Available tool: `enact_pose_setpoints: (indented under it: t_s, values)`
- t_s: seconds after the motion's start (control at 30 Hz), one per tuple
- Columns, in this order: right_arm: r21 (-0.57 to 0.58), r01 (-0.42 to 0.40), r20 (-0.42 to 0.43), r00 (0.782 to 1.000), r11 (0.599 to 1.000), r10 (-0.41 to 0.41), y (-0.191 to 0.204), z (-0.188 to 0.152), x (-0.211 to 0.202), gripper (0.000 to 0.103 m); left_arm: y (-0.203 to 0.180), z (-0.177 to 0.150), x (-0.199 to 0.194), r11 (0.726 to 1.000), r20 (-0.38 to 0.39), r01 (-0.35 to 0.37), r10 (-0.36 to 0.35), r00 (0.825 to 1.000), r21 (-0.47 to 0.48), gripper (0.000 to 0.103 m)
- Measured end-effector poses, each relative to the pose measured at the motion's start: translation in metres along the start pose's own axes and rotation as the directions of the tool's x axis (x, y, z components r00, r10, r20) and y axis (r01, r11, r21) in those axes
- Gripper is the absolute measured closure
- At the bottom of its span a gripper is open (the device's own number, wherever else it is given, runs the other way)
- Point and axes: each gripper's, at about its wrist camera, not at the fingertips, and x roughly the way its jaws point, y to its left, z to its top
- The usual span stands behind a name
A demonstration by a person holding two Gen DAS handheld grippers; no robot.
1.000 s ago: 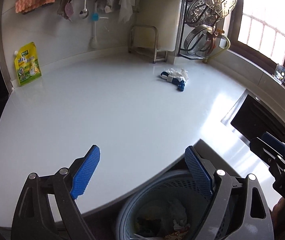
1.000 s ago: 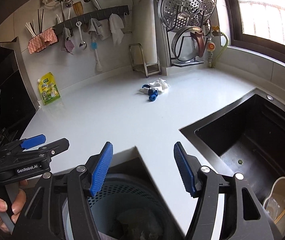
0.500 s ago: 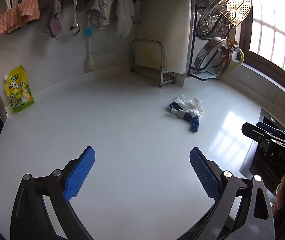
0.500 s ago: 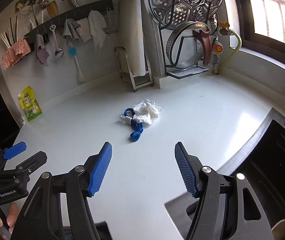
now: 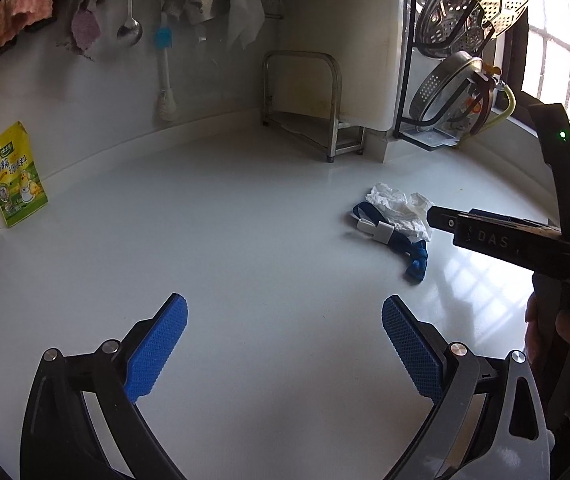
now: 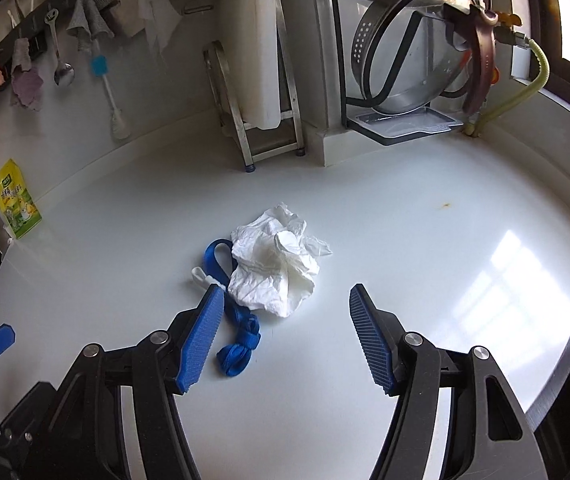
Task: Collect trash
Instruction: 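Close the right tool on the white tissue, then grasp the blue lanyard with the left tool while the right tool holds the tissue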
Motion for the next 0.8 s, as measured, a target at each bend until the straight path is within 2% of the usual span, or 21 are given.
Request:
enact_pose_setpoints:
  t_s: [0.3,0.37,0.43,0.53,0.6,0.73,0.8]
  values:
    - [0.018,-0.030,-0.088,0.996,0.999,0.032,-0.002,0.018,0.045,0.041,-0.005,0.004,0.016,1.000,-0.029,0.013,-0.013,1.000,-0.004,0.007]
    - [0.013,-0.029,-0.103,0.994,0.999,0.031,-0.002,0.018,0.051,0.046,-0.007,0.006,0.018,1.000,-0.031,0.015,-0.016,0.999,-0.002,0.007]
    - [0.018,-0.040,-0.113,0.993,0.999,0.041,-0.002,0.017,0.053,0.064,-0.010,0.008,0.020,1.000,-0.033,0.013,-0.013,0.999,0.002,0.007]
    - [0.012,-0.043,-0.116,0.992,0.999,0.045,-0.002,0.016,0.054,0.081,-0.016,0.011,0.024,1.000,-0.043,0.017,-0.017,0.999,0.004,0.007]
    - [0.018,-0.052,-0.101,0.993,0.998,0.054,-0.004,0.016,0.049,0.089,-0.020,0.013,0.026,1.000,-0.050,0.021,-0.021,0.999,0.003,0.007]
    - [0.057,-0.048,-0.041,0.998,0.997,0.051,-0.020,0.016,0.029,0.092,-0.032,0.017,0.035,1.000,-0.063,0.024,-0.023,0.998,0.011,0.007]
    - [0.069,-0.017,-0.013,1.000,0.997,0.018,-0.033,0.013,0.017,0.092,-0.040,0.020,0.040,1.000,-0.061,0.021,-0.020,0.998,0.016,0.007]
